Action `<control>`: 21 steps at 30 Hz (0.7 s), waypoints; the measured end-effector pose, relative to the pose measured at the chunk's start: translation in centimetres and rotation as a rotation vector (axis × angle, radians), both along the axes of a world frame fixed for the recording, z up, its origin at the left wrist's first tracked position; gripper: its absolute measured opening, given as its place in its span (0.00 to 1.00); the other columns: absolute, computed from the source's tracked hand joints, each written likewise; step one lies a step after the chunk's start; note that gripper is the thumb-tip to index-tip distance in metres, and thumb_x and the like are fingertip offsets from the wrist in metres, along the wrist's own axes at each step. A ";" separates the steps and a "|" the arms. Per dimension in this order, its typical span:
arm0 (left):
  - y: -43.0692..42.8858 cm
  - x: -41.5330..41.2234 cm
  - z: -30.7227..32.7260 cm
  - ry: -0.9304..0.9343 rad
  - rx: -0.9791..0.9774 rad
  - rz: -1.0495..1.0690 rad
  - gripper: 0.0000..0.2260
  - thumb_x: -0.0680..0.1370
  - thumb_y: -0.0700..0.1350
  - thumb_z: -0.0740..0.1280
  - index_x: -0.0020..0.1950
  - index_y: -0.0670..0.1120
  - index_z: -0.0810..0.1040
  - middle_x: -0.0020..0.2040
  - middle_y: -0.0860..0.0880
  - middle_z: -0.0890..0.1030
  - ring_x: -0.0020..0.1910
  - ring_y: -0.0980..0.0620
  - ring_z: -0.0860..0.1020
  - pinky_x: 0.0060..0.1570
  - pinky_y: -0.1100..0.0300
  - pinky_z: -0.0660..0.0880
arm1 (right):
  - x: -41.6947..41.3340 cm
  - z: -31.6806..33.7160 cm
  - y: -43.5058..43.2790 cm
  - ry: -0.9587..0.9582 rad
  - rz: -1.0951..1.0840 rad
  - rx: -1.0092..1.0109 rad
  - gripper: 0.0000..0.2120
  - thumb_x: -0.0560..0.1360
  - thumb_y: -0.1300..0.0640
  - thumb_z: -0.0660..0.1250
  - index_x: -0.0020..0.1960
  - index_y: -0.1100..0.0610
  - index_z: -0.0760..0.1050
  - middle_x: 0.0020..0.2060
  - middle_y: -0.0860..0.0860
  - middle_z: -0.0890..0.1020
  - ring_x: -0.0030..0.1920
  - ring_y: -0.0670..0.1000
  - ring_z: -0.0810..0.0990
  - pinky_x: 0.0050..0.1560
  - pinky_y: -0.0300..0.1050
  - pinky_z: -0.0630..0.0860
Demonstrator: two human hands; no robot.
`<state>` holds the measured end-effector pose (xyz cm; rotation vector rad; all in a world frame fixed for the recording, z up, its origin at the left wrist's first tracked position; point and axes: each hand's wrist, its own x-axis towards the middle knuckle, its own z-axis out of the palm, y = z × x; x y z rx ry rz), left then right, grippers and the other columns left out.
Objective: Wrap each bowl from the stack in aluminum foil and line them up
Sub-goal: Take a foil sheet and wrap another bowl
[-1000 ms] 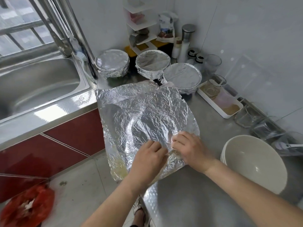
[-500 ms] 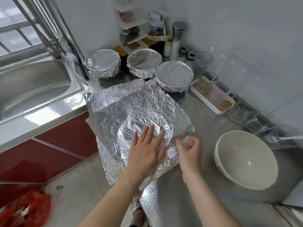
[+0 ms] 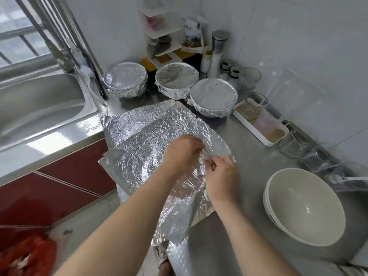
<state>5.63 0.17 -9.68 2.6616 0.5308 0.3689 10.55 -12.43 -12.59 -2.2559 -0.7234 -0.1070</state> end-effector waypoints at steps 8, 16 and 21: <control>2.8 -2.3 -2.1 -0.070 0.130 0.041 0.10 0.79 0.47 0.68 0.58 0.49 0.84 0.57 0.51 0.83 0.57 0.48 0.80 0.55 0.56 0.75 | 1.0 -0.8 0.8 -0.110 0.085 -0.065 0.06 0.68 0.64 0.75 0.46 0.60 0.83 0.36 0.53 0.82 0.36 0.56 0.80 0.36 0.42 0.74; 2.8 -3.3 -2.8 -0.114 0.130 0.199 0.08 0.78 0.45 0.70 0.56 0.45 0.83 0.49 0.47 0.82 0.46 0.44 0.78 0.39 0.54 0.76 | 2.8 -0.9 2.5 -0.140 0.218 -0.049 0.06 0.72 0.67 0.70 0.48 0.61 0.82 0.41 0.55 0.82 0.41 0.58 0.79 0.43 0.46 0.76; 3.1 -3.3 -2.8 -0.084 0.209 0.164 0.08 0.78 0.47 0.70 0.55 0.47 0.84 0.48 0.48 0.83 0.45 0.46 0.78 0.39 0.57 0.73 | 2.4 -1.1 3.4 -0.187 0.231 -0.020 0.03 0.70 0.65 0.73 0.43 0.60 0.81 0.40 0.53 0.80 0.41 0.55 0.76 0.42 0.47 0.75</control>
